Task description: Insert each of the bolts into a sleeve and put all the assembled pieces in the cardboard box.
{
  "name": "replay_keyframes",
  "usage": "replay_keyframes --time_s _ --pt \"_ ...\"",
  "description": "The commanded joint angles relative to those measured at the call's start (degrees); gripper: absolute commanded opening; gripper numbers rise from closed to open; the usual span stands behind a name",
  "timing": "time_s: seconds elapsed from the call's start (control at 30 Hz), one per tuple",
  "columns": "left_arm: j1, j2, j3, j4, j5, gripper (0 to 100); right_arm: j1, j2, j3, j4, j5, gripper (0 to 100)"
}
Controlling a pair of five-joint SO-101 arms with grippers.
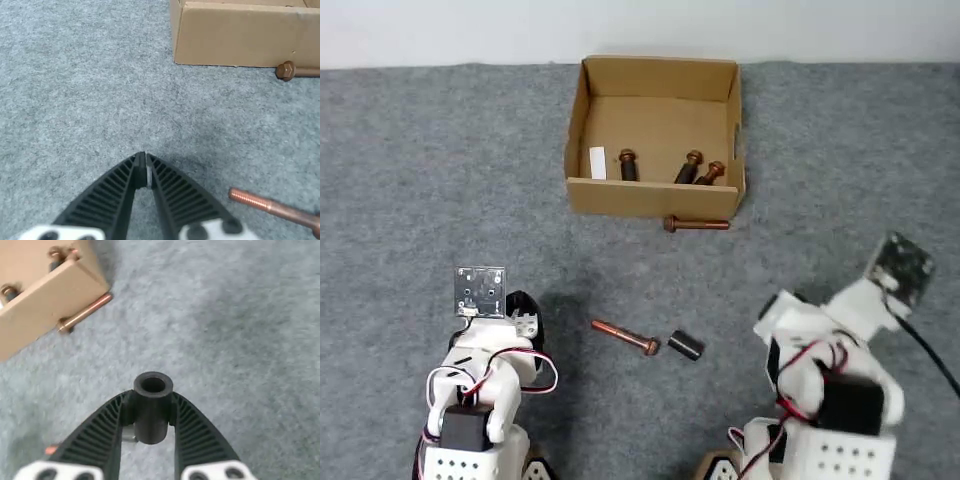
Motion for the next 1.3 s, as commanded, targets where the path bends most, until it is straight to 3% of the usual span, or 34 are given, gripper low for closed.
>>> replay_keyframes --time_s 0.0,0.23,0.33,0.8,1.03,1.27 --pt "-0.44 -0.18 -0.31 -0.79 -0.09 0 5.14 -6.64 3.78 -0.92 1.05 0.8" --pt "0.18 -0.18 -0.31 0.35 11.25 0 9.63 -22.29 11.25 -1.36 6.07 0.8" --pt "1.23 -0.26 -0.31 0.88 10.11 0 10.24 -28.09 12.66 -1.71 6.68 0.8" --pt "1.67 -0.18 -3.91 -1.05 2.55 0 10.15 -27.82 13.27 -2.07 6.59 0.8" --pt "1.76 -0.18 -10.51 7.21 2.55 0 10.07 -27.82 13.36 -2.15 6.59 0.8" --pt "6.59 -0.18 -14.2 10.11 0.62 0 10.07 -27.82 14.07 -2.68 6.77 0.8"
